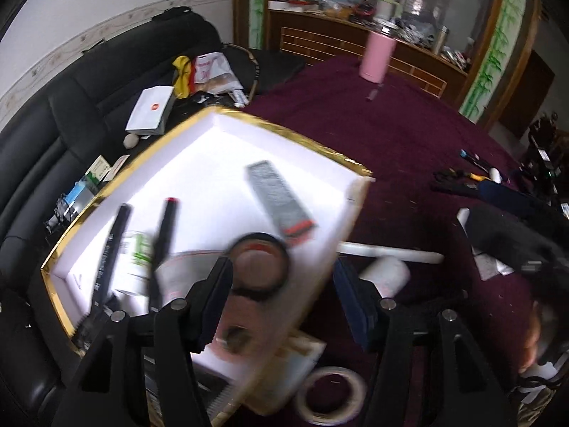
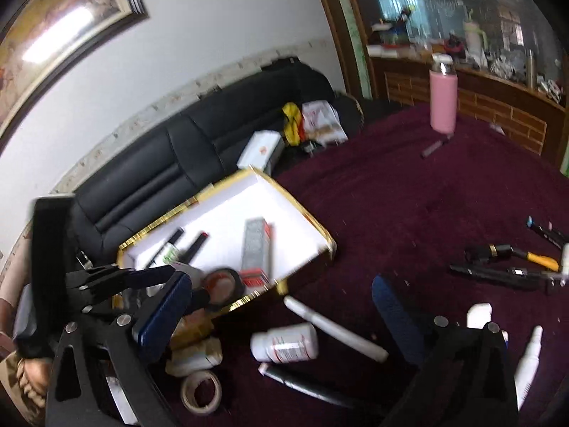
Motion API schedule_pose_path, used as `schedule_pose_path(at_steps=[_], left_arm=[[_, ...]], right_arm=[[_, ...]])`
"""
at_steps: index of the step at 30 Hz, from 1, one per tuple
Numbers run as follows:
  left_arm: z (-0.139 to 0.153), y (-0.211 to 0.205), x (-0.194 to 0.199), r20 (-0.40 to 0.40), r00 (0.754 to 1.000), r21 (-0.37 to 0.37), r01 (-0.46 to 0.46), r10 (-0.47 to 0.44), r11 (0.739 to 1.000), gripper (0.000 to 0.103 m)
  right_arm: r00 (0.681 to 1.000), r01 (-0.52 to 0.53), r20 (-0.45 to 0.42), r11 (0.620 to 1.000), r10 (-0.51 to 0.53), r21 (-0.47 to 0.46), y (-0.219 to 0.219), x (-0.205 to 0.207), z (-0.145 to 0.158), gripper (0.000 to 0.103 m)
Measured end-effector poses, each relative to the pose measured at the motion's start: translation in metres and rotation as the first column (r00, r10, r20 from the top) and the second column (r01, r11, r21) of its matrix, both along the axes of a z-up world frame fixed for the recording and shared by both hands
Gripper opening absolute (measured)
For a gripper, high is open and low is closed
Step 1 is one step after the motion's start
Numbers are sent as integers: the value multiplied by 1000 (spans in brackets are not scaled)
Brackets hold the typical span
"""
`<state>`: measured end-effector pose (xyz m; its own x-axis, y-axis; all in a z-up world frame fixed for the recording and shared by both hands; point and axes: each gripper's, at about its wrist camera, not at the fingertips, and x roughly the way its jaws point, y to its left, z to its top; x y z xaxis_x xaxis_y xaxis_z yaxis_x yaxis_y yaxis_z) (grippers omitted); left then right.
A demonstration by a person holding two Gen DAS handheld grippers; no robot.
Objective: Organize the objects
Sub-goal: 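Withdraw both grippers from the box toward the items on the table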
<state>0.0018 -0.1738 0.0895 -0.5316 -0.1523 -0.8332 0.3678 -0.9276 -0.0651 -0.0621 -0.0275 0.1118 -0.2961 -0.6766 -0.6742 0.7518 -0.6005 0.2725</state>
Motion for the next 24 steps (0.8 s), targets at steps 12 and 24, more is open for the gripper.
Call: schedule_pose_path(at_steps=[12, 24], left_arm=[[2, 68, -18, 29, 996, -21, 84, -84, 996, 58], [-6, 78, -28, -10, 991, 45, 136, -135, 990, 59]], right_arm=[[995, 94, 16, 991, -96, 91, 27, -14, -5, 103], [966, 249, 5, 941, -257, 229, 89, -40, -32, 103]])
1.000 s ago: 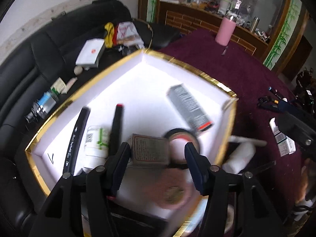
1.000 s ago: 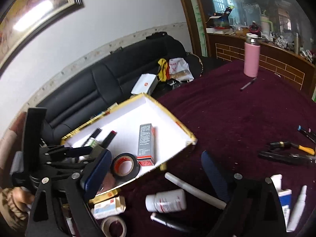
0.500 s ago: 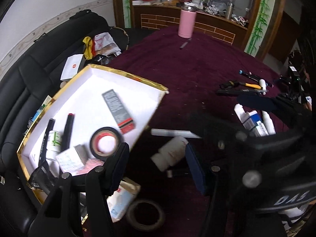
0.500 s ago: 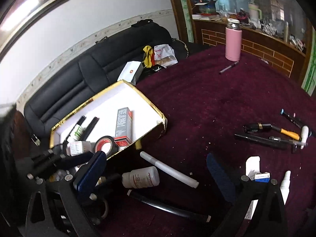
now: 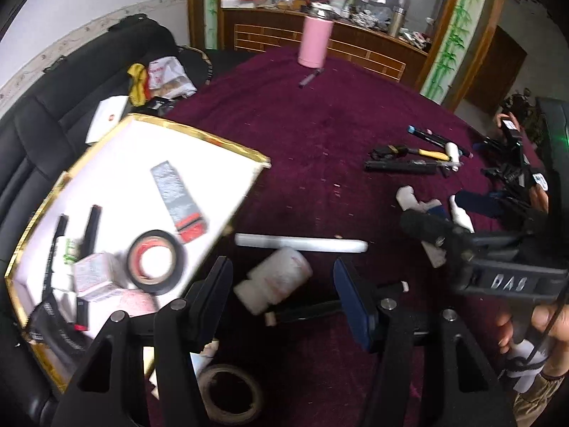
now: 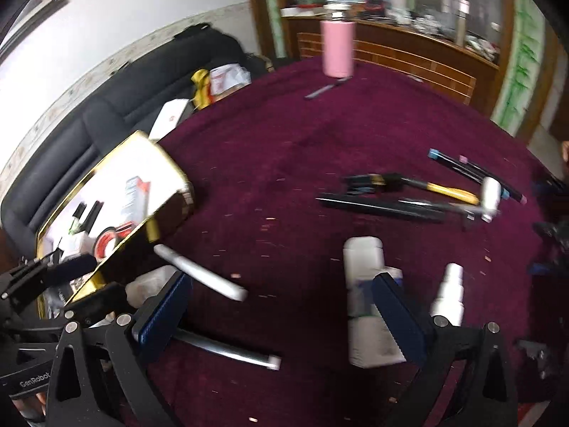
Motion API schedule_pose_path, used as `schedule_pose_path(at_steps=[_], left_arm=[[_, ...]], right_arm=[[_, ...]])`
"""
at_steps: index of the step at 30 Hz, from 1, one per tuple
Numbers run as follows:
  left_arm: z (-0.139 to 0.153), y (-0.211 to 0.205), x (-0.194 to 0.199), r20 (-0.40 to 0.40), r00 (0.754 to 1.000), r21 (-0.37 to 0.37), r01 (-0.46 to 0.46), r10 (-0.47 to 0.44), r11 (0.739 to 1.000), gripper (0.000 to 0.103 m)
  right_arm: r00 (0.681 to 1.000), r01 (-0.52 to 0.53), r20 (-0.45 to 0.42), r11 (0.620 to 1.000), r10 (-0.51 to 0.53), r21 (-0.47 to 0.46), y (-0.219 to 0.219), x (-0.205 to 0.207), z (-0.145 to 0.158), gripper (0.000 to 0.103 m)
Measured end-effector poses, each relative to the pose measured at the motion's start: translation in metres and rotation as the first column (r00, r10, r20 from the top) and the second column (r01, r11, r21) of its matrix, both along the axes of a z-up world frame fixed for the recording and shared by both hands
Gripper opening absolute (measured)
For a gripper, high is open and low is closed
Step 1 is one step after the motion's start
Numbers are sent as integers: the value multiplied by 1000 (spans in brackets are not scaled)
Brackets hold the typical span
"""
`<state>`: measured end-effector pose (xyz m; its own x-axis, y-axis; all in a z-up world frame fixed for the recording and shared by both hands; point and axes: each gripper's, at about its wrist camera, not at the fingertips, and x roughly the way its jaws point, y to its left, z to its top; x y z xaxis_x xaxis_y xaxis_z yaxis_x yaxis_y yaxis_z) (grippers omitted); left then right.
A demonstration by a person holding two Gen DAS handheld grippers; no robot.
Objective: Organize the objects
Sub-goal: 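Withdraw both grippers from the box toward the items on the table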
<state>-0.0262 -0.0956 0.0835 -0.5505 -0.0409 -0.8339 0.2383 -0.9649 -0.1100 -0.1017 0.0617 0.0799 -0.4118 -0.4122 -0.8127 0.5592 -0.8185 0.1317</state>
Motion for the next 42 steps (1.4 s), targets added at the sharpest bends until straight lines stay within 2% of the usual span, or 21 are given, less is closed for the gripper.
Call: schedule_pose_path(at_steps=[7, 11, 14, 24, 33, 37, 40, 42], left_arm=[[-10, 23, -9, 16, 998, 10, 56, -56, 998, 59], [-9, 33, -7, 18, 997, -1, 74, -74, 997, 59], [-4, 35, -4, 9, 997, -12, 77, -77, 997, 59], [4, 26, 7, -19, 996, 22, 85, -85, 996, 59], [-5, 13, 13, -23, 993, 51, 118, -117, 992, 59], [-7, 9, 16, -22, 989, 39, 149, -148, 988, 59], [-7, 3, 21, -15, 985, 28, 170, -170, 985, 59], [-7, -4, 25, -14, 984, 27, 179, -179, 983, 59]], right_arm=[[995, 99, -18, 994, -100, -46, 50, -5, 11, 103], [990, 139, -20, 989, -141, -52, 60, -10, 14, 103], [991, 131, -25, 990, -133, -58, 62, -9, 16, 103], [991, 117, -61, 992, -119, -38, 60, -3, 15, 103], [991, 104, -73, 990, -111, -94, 72, 12, 4, 103], [994, 78, -65, 991, -86, -111, 72, 20, -1, 103], [993, 52, -98, 996, -60, -78, 74, 29, -1, 101], [993, 54, -99, 996, -61, -78, 79, 31, -1, 95]])
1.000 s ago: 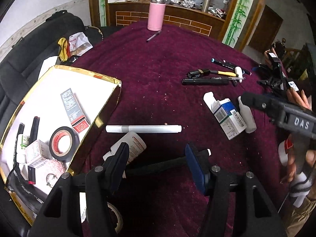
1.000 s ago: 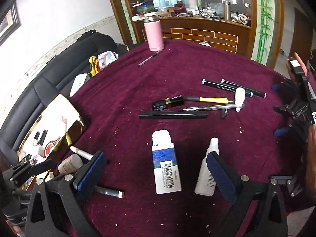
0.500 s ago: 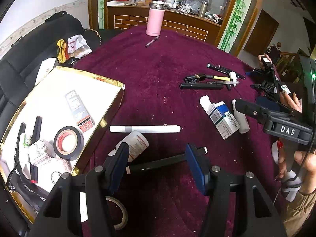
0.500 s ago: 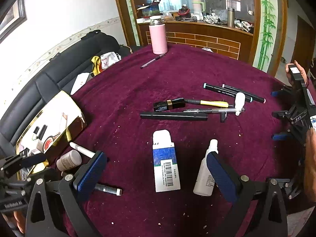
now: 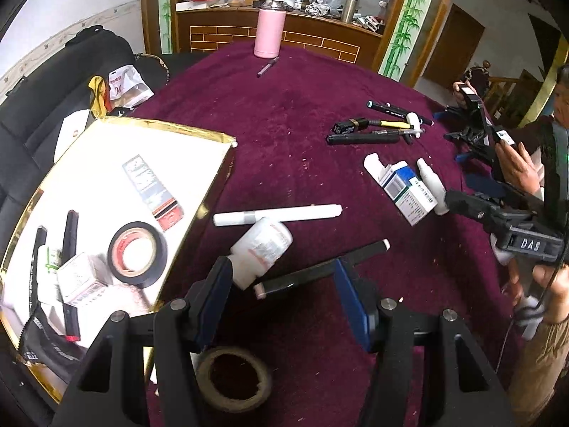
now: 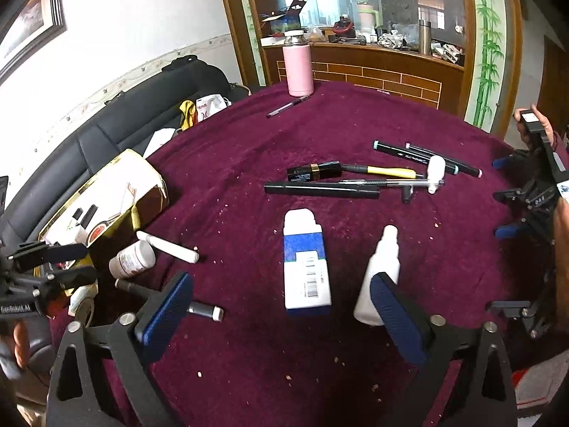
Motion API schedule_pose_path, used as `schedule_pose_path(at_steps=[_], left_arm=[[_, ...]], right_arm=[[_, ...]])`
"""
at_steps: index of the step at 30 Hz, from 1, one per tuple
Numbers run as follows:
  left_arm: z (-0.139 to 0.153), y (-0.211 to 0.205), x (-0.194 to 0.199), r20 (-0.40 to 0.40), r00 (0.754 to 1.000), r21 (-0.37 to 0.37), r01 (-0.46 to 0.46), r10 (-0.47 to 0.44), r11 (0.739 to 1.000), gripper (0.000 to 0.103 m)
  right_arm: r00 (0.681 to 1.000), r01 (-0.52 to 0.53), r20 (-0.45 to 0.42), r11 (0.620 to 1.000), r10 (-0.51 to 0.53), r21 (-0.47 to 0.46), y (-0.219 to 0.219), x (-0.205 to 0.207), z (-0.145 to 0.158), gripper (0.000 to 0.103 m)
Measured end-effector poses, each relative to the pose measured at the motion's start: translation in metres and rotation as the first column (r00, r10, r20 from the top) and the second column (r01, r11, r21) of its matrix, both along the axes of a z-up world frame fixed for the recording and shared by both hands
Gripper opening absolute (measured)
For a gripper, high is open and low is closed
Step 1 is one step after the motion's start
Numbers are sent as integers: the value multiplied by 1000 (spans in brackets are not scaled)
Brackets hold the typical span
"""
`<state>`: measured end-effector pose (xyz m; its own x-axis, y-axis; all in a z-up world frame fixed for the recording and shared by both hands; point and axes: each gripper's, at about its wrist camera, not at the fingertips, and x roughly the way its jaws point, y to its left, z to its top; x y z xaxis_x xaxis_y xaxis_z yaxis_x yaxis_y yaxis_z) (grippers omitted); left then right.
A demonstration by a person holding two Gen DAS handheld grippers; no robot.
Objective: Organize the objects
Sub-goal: 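Withdraw both grippers from the box toward the items on the table, then grasp the white-and-blue medicine box with the right gripper while the left grasps a black marker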
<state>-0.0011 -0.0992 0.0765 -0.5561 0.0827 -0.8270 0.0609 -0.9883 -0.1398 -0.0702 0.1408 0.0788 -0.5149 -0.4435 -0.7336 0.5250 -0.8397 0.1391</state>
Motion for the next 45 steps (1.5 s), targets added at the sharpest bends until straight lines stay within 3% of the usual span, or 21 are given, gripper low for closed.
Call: schedule_pose_path(at_steps=[5, 9, 12, 13, 16, 17, 19, 24, 28, 30, 32, 33, 34, 45], left_arm=[[-4, -16, 5, 1, 1000, 22, 21, -21, 1000, 59], [-3, -18, 1, -9, 998, 37, 60, -60, 997, 59], [-4, -13, -6, -12, 994, 48, 106, -105, 993, 59], [-6, -9, -9, -4, 992, 47, 124, -123, 991, 59], [-13, 10, -18, 25, 978, -8, 208, -207, 978, 59], [-17, 20, -21, 37, 967, -36, 254, -253, 967, 59], [-23, 33, -26, 57, 944, -68, 328, -324, 942, 59], [-46, 57, -42, 135, 896, -151, 441, -424, 885, 59], [-65, 60, -54, 190, 879, -158, 467, -437, 870, 56], [-65, 57, -54, 173, 883, -138, 461, -437, 877, 52], [-63, 57, -52, 165, 887, -149, 455, -431, 878, 40], [-62, 59, -50, 158, 889, -167, 453, -429, 876, 24], [-61, 62, -47, 157, 890, -181, 451, -427, 874, 15], [-60, 66, -27, 117, 914, -64, 396, -388, 916, 14]], right_arm=[[1000, -15, 22, 1000, 15, -2, -2, -4, -2, 81], [998, -11, 56, 999, 9, 35, -13, -16, -19, 61], [996, 9, 84, 997, -15, 71, -24, -29, -36, 61], [998, 36, 47, 994, -41, 106, -28, -32, -38, 61], [993, 59, 90, 990, -71, 130, -33, -42, -50, 59], [992, 54, 107, 990, -68, 129, -34, -45, -55, 56], [988, 55, 132, 987, -75, 150, -35, -48, -67, 37], [985, 128, 104, 989, -135, 72, -20, -38, -63, 37], [982, 168, 97, 984, -161, -67, -5, -17, -48, 37], [982, 173, 91, 978, -162, -118, -1, -10, -46, 37], [984, 168, 86, 979, -159, -115, 0, -10, -45, 37], [984, 168, 85, 978, -158, -120, 1, -11, -45, 37], [983, 171, 87, 977, -160, -130, 2, -12, -43, 37], [986, 156, 78, 974, -145, -164, 7, -5, -34, 37]])
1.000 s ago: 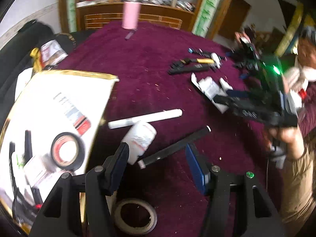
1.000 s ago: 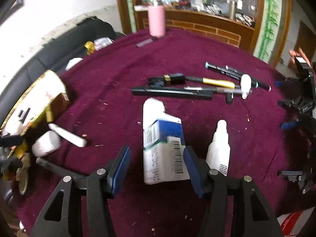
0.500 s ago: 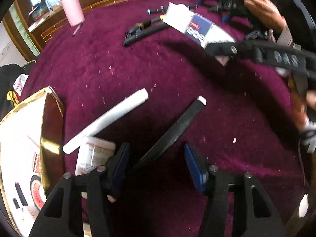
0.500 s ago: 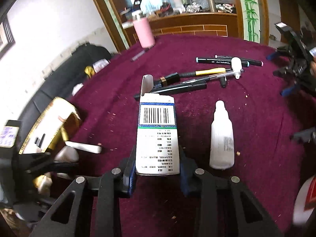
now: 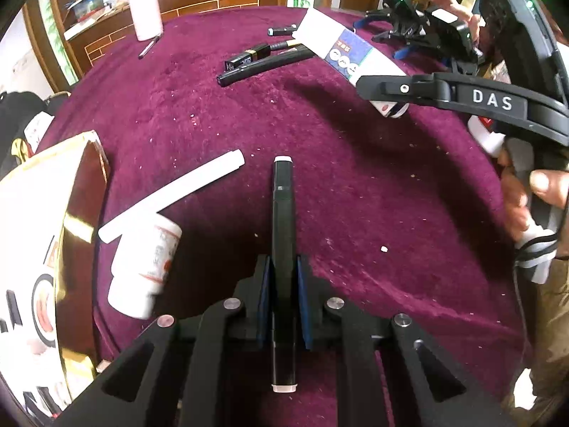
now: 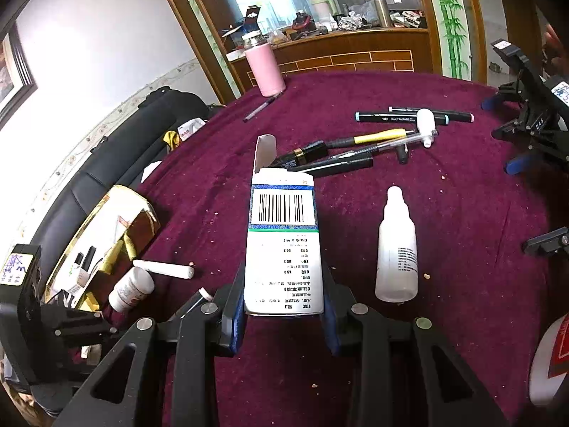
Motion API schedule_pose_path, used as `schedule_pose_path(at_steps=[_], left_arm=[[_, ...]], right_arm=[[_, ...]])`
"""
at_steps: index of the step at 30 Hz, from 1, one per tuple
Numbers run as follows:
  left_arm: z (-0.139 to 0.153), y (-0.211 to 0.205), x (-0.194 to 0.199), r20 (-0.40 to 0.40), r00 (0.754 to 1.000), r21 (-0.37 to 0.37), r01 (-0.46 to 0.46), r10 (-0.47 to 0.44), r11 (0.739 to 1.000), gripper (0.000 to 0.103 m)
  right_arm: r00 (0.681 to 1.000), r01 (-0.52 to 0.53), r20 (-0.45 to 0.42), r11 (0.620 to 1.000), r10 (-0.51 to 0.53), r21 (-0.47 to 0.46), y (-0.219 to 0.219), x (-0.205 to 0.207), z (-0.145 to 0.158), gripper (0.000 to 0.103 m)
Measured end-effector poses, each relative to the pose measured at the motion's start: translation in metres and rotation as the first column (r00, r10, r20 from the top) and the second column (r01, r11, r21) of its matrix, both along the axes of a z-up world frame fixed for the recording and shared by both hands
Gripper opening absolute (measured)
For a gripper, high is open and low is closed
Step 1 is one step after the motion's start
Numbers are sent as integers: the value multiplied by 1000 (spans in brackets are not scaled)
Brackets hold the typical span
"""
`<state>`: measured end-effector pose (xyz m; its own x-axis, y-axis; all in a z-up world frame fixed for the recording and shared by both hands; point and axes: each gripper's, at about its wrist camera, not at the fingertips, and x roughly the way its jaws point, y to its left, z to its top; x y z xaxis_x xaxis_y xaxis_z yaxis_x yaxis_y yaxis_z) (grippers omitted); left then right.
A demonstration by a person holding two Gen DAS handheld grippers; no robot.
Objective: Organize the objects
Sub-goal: 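Grasp the white-and-blue medicine box with the right gripper while the left grasps a black marker, then carry the medicine box in the right gripper while the left carries the marker to the white box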
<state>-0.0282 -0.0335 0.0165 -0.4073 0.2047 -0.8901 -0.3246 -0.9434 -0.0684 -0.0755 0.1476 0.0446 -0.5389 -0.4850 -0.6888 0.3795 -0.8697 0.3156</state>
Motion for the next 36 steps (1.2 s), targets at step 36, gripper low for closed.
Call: schedule_pose_path(at_steps=[36], left_arm=[[61, -104, 54, -147, 945, 212, -257, 291, 943, 14]], right_arm=[[998, -23, -50, 1000, 23, 17, -21, 15, 11, 37]])
